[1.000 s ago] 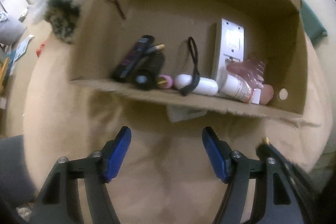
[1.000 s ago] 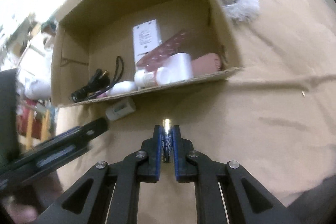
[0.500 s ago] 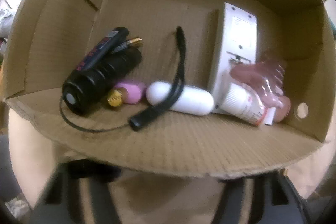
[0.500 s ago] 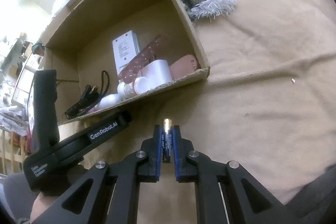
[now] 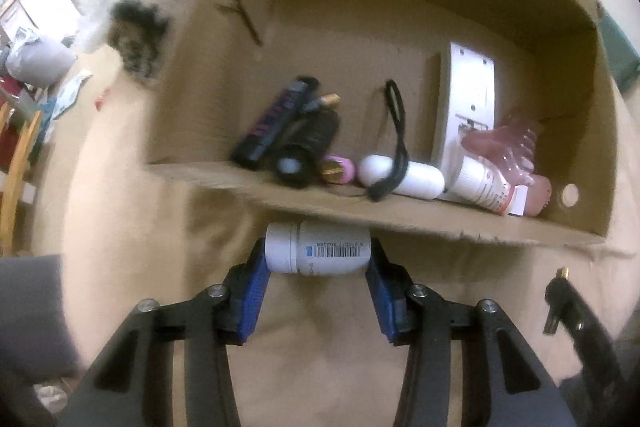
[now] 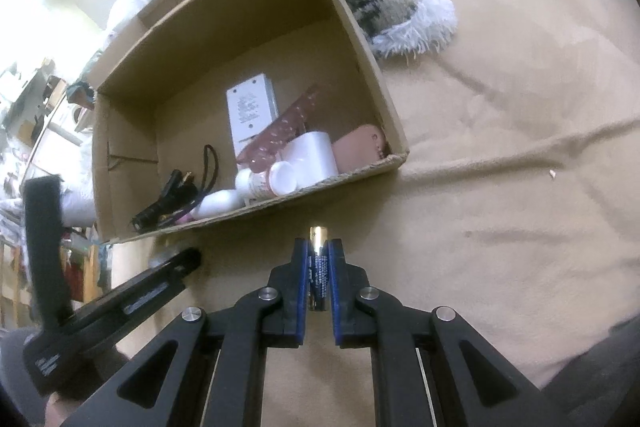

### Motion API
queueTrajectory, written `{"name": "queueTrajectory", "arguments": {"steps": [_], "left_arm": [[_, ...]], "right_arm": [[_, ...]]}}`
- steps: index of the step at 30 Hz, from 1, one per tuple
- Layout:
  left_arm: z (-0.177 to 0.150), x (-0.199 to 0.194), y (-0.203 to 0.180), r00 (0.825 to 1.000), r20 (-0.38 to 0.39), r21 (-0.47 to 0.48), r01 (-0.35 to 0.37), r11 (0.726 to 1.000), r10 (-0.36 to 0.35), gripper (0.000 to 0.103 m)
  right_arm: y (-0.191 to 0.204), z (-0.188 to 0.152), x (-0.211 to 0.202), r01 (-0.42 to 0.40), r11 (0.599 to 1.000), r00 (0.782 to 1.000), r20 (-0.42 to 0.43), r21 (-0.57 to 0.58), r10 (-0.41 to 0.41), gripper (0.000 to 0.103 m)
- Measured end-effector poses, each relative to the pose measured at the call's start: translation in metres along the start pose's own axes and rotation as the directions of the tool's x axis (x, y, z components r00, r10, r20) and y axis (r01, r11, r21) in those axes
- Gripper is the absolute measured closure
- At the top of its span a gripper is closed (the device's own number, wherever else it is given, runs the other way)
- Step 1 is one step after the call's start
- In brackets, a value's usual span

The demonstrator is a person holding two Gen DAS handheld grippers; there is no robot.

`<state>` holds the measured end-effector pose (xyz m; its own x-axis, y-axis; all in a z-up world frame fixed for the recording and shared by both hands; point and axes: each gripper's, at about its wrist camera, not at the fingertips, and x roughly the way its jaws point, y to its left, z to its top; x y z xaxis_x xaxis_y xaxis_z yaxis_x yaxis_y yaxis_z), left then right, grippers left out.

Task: Organize rigid objects
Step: 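Grasp the white cylinder with the left gripper, then lower the white cylinder and battery into the box and open both grippers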

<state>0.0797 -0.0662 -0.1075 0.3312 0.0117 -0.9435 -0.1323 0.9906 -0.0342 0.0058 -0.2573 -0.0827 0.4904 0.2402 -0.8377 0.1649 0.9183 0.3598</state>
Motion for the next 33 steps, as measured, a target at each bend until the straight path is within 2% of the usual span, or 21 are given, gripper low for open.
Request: {"name": "queueTrajectory", "arguments": {"steps": [4,9,16,19,23,26,33], "left_arm": [[-0.003,-0.022,0.021,1.000,0.018,-0.025,0.014,1.000,-0.014,0.060],[0.002,-0.071,0.057,0.995,0.097,-0.052,0.032,0.998,-0.027,0.060],[0.031,-0.120,0.060,0.980,0.193,-0.043,0.056,0.997,-0.047,0.060],[0.045,-0.117,0.046,0.974,0.221,-0.022,0.057,0.998,-0.051,0.060],[0.057,-0.110,0.034,0.972,0.227,0.002,0.060,0.998,-0.059,0.060],[0.063,-0.098,0.028,0.972,0.217,0.013,0.085,0.996,-0.086,0.060],[0.077,-0.067,0.005,0.978,0.193,0.082,0.062,0.995,-0.077,0.060]], "right_arm": [[0.008,0.002,-0.011,-0.010,0.999,1.000,0.026,-0.035,0.011,0.092],[0.026,0.010,-0.034,-0.012,0.993,0.996,0.091,-0.114,0.022,0.092],[0.052,0.037,-0.059,-0.020,0.980,0.984,0.167,-0.199,0.054,0.092],[0.059,0.055,-0.066,-0.088,0.973,0.976,0.175,-0.214,0.127,0.092],[0.070,0.077,-0.066,-0.116,0.963,0.972,0.172,-0.244,0.161,0.092],[0.075,0.090,-0.058,-0.107,0.957,0.972,0.174,-0.271,0.158,0.092],[0.061,0.100,-0.016,-0.107,0.962,0.982,0.123,-0.252,0.142,0.092]]}}
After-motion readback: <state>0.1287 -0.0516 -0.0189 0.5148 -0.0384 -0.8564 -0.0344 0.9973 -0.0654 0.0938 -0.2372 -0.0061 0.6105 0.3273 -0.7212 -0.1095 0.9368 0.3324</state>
